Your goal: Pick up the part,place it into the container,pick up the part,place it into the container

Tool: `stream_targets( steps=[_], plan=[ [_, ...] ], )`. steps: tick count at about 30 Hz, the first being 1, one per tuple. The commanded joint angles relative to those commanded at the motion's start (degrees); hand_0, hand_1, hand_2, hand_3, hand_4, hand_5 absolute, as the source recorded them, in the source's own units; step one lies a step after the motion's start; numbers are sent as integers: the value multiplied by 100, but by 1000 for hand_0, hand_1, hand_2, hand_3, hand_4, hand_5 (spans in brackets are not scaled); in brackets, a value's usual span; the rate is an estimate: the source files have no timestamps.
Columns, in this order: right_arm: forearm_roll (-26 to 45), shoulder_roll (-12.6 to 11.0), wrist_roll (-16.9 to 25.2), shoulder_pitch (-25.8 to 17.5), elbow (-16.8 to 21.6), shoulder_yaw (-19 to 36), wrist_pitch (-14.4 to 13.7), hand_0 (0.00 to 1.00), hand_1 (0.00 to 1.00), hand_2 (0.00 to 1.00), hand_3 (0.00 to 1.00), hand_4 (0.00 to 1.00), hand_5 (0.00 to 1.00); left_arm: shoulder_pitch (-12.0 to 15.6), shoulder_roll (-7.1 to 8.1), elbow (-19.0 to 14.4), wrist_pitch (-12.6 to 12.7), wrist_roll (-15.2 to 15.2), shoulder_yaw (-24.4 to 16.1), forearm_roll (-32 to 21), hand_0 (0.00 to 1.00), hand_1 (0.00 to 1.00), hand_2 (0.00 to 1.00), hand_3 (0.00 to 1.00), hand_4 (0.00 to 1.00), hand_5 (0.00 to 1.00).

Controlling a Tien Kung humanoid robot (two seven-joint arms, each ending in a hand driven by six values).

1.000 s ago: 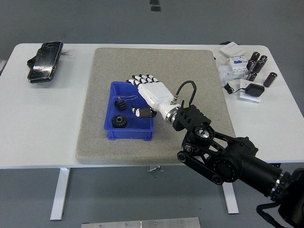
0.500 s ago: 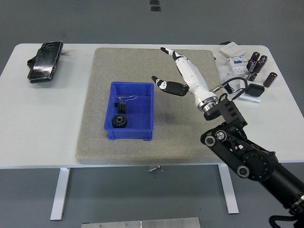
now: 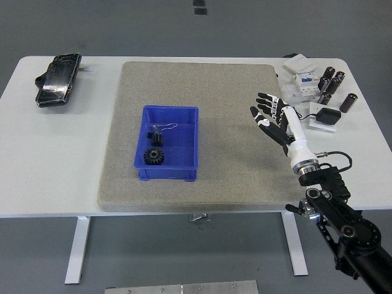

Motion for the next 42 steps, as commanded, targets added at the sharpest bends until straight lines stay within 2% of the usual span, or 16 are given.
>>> stream_targets(
  steps=[7, 8, 22, 25, 26, 42],
  plan=[
    [745, 48, 167, -239, 9, -24, 18, 818, 767, 764, 729, 798, 456, 91, 35, 0, 19, 62, -31, -15, 640, 617, 583, 593, 631, 286],
    [766, 54, 172, -254, 20, -16, 18, 817, 767, 761, 724, 785, 396, 106, 40, 0, 22, 68, -31, -21, 639, 617, 583, 594, 628, 282],
    [722, 12, 216, -569, 448, 253, 7, 812, 761, 757, 717, 791, 393, 124, 49, 0, 1, 56, -93, 38, 639, 617, 582, 594, 625, 283],
    [717, 8, 224, -612, 494, 325, -1, 812, 761, 757, 717, 791, 393, 127, 54, 0, 3, 64, -66, -6, 639, 617, 582, 594, 625, 283],
    [712, 9, 225, -624, 511, 348, -5, 810, 758, 755, 713, 788, 449, 129, 55, 0, 6, 70, -60, -20, 638, 617, 582, 594, 624, 281],
    [575, 51, 177, -612, 653, 464, -69, 807, 756, 754, 709, 791, 461, 116, 74, 0, 12, 61, -93, -40, 637, 617, 582, 593, 623, 282]
  ],
)
